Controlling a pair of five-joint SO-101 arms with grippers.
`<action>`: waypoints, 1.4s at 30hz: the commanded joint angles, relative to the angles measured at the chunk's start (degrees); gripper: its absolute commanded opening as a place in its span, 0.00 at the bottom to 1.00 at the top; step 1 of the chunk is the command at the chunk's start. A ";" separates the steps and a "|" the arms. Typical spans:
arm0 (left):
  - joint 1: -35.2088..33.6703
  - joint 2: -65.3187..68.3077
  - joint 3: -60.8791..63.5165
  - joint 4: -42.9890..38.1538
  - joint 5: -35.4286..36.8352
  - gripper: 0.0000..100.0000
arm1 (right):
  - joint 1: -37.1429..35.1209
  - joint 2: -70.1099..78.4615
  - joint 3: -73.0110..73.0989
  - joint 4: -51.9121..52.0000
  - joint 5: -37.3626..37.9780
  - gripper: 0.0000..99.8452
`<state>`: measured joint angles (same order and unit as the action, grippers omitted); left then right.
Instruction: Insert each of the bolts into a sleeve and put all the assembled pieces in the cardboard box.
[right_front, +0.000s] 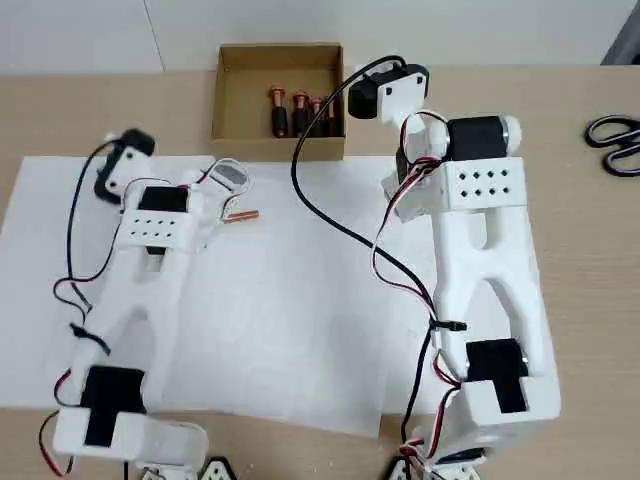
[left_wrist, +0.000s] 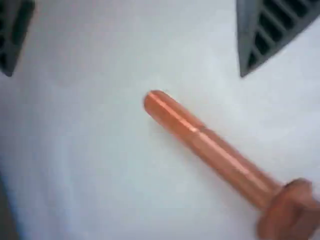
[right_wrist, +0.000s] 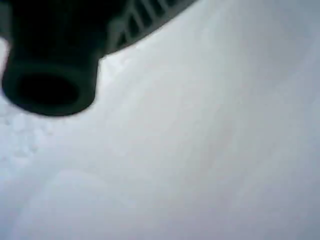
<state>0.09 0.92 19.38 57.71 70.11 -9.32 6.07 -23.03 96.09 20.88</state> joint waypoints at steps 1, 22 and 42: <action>-0.18 2.29 -0.48 -1.58 4.92 0.27 | 0.40 -3.56 -0.26 -0.13 -0.62 0.00; -4.84 8.09 -0.31 -6.07 7.38 0.23 | 0.13 -3.56 -0.26 -0.22 -0.62 0.00; -4.75 15.21 -2.86 -7.82 7.12 0.12 | 0.40 -3.65 -0.26 -0.22 -0.62 0.00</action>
<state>-4.57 15.96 18.07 48.92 77.41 -9.32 6.07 -23.03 96.09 20.88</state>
